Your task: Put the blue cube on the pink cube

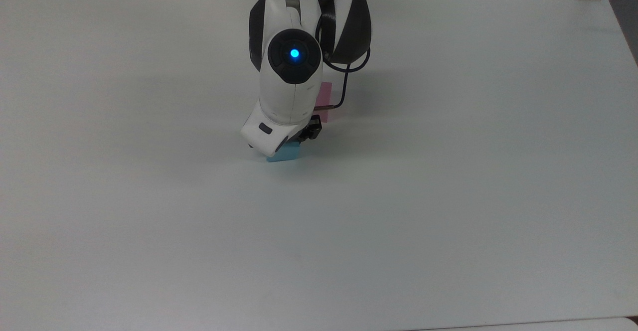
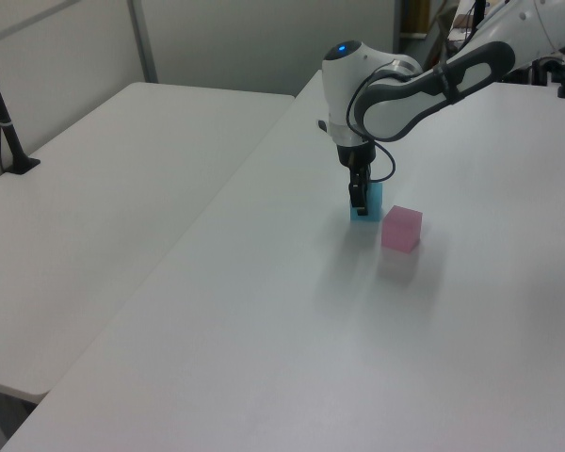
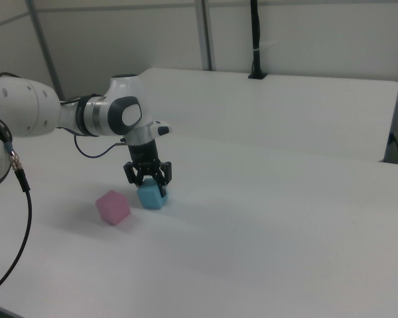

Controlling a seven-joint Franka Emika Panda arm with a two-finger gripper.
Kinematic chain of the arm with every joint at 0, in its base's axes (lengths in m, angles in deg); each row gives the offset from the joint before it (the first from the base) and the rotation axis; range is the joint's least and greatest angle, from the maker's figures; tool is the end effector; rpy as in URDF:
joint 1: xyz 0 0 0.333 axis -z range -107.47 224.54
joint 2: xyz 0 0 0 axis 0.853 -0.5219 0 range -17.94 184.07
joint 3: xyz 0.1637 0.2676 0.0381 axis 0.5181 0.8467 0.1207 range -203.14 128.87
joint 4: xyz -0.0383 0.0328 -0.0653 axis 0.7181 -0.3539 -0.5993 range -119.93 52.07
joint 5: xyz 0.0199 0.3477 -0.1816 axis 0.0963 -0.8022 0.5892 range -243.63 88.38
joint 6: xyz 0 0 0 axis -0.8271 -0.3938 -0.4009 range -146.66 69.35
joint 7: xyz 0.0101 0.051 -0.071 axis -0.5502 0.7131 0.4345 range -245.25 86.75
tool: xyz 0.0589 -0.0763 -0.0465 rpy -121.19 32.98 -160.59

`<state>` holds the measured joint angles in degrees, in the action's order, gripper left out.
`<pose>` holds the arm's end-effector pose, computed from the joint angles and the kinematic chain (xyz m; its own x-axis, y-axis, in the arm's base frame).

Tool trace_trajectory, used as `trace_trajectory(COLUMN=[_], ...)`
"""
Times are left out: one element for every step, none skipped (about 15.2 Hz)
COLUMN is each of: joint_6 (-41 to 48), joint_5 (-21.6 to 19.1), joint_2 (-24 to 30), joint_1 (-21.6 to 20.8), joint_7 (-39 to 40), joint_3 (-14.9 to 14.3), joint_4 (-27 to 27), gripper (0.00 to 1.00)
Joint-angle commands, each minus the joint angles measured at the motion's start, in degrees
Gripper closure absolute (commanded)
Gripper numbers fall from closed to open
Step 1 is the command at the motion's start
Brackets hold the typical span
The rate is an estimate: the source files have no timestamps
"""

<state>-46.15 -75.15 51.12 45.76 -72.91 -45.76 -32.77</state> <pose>0.6825 0.0613 0.3196 0.9701 0.2121 -0.1181 0.2245 -0.9689 0.1039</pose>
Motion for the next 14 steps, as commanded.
trace_trajectory(joint_6=[0.4, 0.8, 1.2, 2.0, 2.9, 3.9, 5.0, 5.9, 7.0, 8.7, 10.6, 11.3, 12.3, 13.4], joint_5=[-0.5, -0.7, -1.1, -1.2, -1.2, -1.5, -2.2, -3.6, -4.8, -5.5, -6.2, -6.9, -7.2, -7.2], joint_2=[0.2, 0.3, 0.7, 2.4, 3.9, 5.7, 7.5, 9.3, 10.9, 12.6, 15.0, 15.6, 15.6, 15.5], joint_1=[-0.1, -0.1, -0.1, -0.1, -0.1, -0.2, -0.6, -0.8, -1.0, -1.6, -3.5, -4.4, -5.8, -6.4], joint_7=[-0.4, -0.5, -0.9, -3.3, -4.8, -5.8, -6.8, -8.1, -8.8, -9.0, -9.2, -9.9, -12.2, -12.9], joint_3=[-0.8, -0.9, -0.9, -0.9, -0.8, -0.7, -0.7, -0.7, -0.7, -0.7, -0.7, -0.7, -0.7, -0.7], joint_4=[-0.9, -0.7, -0.5, -0.5, -0.5, -0.6, -0.8, -1.0, -1.1, -1.8, -3.5, -4.6, -5.2, -6.4], gripper=[0.63, 0.69, 0.7, 0.7, 0.7, 0.7, 0.7, 0.7, 0.68, 0.68, 0.65, 0.64, 0.64, 0.63])
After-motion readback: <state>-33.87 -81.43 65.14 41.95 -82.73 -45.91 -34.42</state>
